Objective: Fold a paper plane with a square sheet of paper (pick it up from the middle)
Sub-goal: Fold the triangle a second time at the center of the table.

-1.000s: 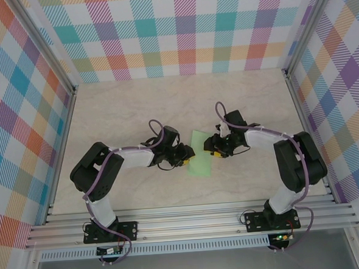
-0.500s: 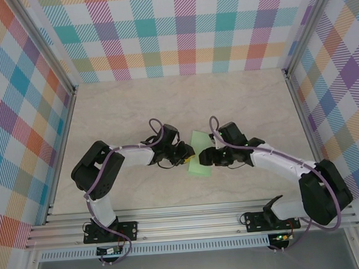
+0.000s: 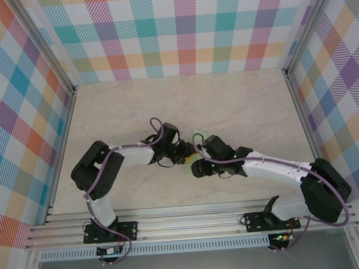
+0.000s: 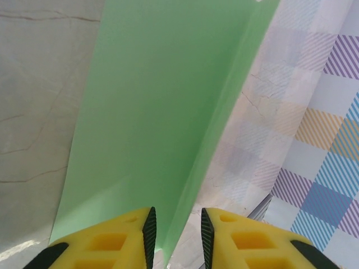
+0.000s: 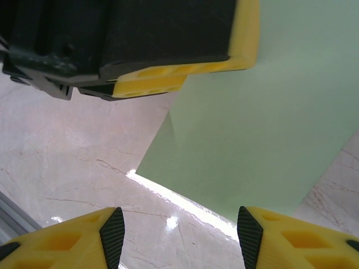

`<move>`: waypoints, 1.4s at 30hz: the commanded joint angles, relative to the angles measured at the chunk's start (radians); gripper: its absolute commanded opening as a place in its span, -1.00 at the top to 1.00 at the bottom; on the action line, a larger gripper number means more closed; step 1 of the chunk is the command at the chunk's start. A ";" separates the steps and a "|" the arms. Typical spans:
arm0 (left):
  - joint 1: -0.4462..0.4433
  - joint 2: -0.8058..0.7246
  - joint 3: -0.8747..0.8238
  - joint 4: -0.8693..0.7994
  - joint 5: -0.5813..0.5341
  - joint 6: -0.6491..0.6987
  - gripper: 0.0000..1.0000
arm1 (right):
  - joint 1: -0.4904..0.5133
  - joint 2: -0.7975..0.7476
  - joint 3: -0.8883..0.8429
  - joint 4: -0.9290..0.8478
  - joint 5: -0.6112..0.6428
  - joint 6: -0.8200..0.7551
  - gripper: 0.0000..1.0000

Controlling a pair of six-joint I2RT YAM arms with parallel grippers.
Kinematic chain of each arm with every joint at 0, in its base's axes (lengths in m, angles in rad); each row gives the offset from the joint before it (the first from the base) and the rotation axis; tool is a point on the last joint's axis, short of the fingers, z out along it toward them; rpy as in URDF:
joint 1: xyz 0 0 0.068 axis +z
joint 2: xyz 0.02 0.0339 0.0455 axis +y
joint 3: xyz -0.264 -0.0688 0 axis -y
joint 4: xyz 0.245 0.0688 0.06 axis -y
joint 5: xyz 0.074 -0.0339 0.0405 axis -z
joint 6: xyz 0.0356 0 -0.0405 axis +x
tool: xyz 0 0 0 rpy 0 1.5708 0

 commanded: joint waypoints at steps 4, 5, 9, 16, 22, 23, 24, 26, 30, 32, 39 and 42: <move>0.008 -0.032 0.037 -0.025 0.033 0.006 0.46 | 0.060 0.029 0.042 0.028 0.058 -0.026 -0.18; 0.009 -0.033 0.038 -0.028 0.032 0.006 0.46 | 0.065 0.037 0.051 0.018 0.075 -0.023 -0.18; 0.008 -0.034 0.037 -0.029 0.034 0.007 0.46 | 0.088 0.069 0.074 0.002 0.147 -0.029 -0.18; 0.008 -0.031 0.039 -0.026 0.038 0.005 0.46 | 0.128 0.136 0.113 -0.004 0.208 -0.046 -0.15; 0.008 -0.031 0.045 -0.039 0.043 0.013 0.46 | 0.156 0.148 0.117 -0.013 0.291 -0.030 -0.08; 0.008 -0.030 0.045 -0.039 0.043 0.013 0.46 | 0.156 0.144 0.115 -0.012 0.297 -0.030 -0.05; 0.008 -0.030 0.045 -0.040 0.044 0.013 0.46 | 0.156 0.140 0.114 -0.013 0.303 -0.027 0.00; 0.008 -0.032 0.043 -0.038 0.044 0.012 0.46 | 0.156 0.132 0.112 -0.018 0.316 -0.029 0.15; 0.008 -0.034 0.044 -0.042 0.038 0.012 0.46 | 0.155 0.115 0.107 -0.035 0.348 -0.029 0.42; 0.008 -0.037 0.045 -0.051 0.030 0.016 0.46 | 0.155 0.104 0.105 -0.042 0.354 -0.033 0.52; 0.008 -0.056 0.051 -0.099 -0.014 0.032 0.43 | 0.148 0.078 0.099 -0.056 0.336 -0.043 0.91; 0.008 -0.072 0.045 -0.119 -0.042 0.034 0.37 | 0.132 0.070 0.094 -0.046 0.291 -0.048 0.98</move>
